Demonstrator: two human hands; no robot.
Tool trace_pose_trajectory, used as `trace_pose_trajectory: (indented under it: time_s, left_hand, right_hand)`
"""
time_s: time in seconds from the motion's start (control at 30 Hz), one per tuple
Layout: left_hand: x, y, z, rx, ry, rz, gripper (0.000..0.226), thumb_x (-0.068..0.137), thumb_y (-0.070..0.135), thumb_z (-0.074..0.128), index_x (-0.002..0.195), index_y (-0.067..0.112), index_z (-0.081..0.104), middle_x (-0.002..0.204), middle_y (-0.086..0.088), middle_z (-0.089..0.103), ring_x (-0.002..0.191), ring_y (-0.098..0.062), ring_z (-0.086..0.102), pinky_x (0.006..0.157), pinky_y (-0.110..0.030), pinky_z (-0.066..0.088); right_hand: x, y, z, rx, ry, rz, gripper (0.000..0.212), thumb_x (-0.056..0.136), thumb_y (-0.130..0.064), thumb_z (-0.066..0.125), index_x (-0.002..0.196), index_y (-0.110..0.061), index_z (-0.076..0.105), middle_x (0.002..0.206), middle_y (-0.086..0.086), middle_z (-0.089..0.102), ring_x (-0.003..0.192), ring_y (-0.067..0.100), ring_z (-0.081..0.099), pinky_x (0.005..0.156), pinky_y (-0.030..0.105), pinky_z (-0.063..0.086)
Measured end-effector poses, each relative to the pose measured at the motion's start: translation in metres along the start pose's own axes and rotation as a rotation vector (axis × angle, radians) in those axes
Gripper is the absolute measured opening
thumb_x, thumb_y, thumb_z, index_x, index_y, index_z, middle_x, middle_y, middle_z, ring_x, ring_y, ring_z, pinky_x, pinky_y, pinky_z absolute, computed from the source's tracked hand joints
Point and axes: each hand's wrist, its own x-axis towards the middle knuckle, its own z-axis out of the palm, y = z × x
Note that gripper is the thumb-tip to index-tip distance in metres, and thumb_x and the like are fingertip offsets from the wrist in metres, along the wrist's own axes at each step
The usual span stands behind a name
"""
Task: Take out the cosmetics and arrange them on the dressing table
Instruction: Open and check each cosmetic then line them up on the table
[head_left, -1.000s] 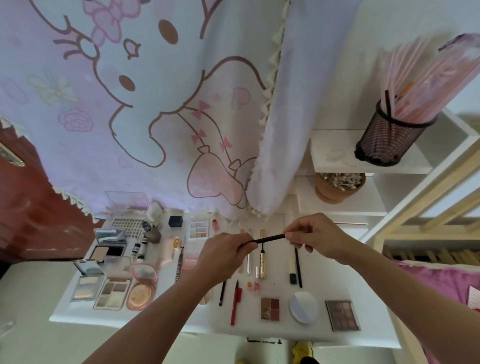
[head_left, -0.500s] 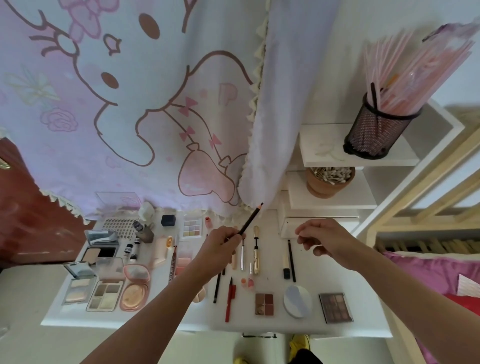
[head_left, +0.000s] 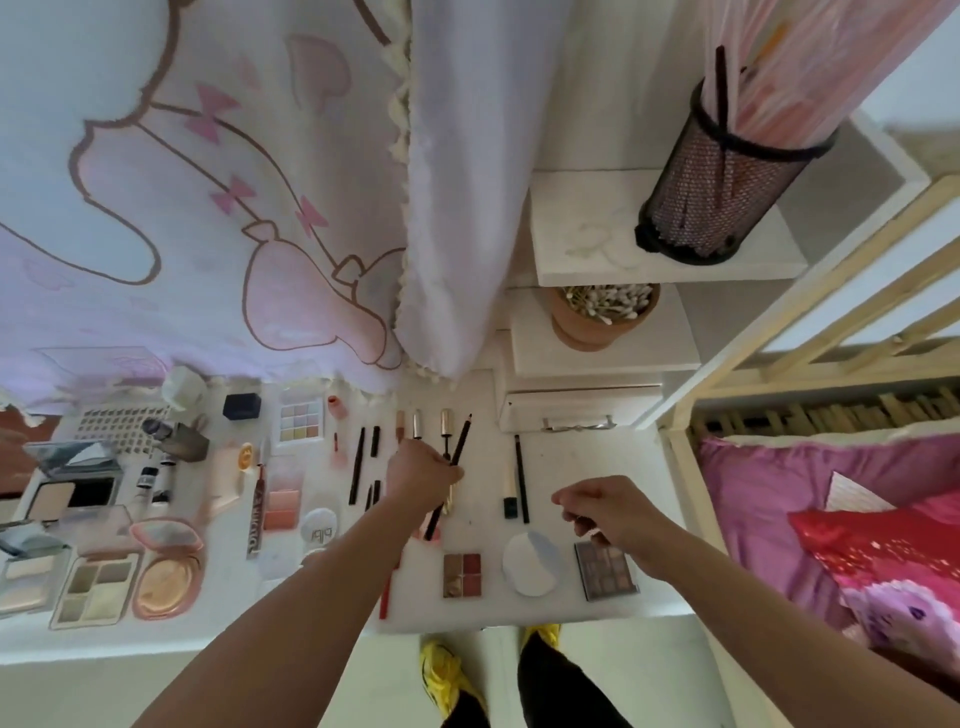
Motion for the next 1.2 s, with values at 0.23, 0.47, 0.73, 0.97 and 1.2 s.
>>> trace_pose_trajectory:
  time_s: [0.23,0.47,0.73,0.97,1.2]
  left_hand:
    - [0.040,0.012,0.048,0.094,0.088,-0.112,0.014,0.081,0.018,0.072,0.081,0.005,0.067,0.072,-0.006,0.065,0.067,-0.017,0.062,0.049,-0.022,0.042]
    - [0.070,0.016,0.073,0.193,0.169,-0.141,0.009,0.082,0.007,0.064,0.074,0.005,0.060,0.073,-0.009,0.063,0.060,-0.018,0.058,0.042,-0.024,0.040]
    - [0.076,0.012,0.083,0.397,0.175,-0.039,0.026,0.084,0.002,0.058,0.062,0.012,0.046,0.067,-0.008,0.058,0.067,-0.025,0.061,0.055,-0.033,0.053]
    - [0.073,0.009,0.075,0.400,0.173,-0.006,0.027,0.088,0.007,0.061,0.065,0.012,0.047,0.068,-0.005,0.055,0.062,-0.018,0.054,0.051,-0.028,0.042]
    - [0.050,0.005,0.050,0.355,0.206,0.016,0.006,0.086,0.011,0.060,0.085,0.008,0.066,0.085,-0.007,0.067,0.071,-0.021,0.060,0.063,-0.033,0.054]
  right_hand:
    - [0.025,0.015,-0.013,-0.041,-0.075,0.077,0.011,0.094,-0.013,0.063,0.098,-0.012,0.074,0.085,0.003,0.073,0.068,0.009,0.064,0.054,0.019,0.044]
    - [0.052,0.011,-0.025,-0.126,-0.144,0.089,0.013,0.089,-0.009,0.069,0.102,-0.007,0.073,0.092,0.006,0.075,0.069,0.004,0.062,0.052,0.010,0.043]
    - [0.082,0.012,-0.029,-0.222,-0.111,0.014,0.009,0.081,-0.012,0.080,0.086,-0.017,0.076,0.084,-0.005,0.074,0.075,0.000,0.065,0.063,0.006,0.045]
    - [0.093,0.011,-0.021,-0.212,-0.038,-0.013,0.007,0.081,-0.011,0.078,0.084,-0.016,0.074,0.081,0.001,0.072,0.068,0.007,0.063,0.055,0.014,0.046]
    - [0.109,0.005,0.009,-0.197,0.020,-0.083,0.009,0.082,-0.008,0.077,0.081,-0.015,0.072,0.079,0.006,0.072,0.069,0.016,0.067,0.063,0.027,0.056]
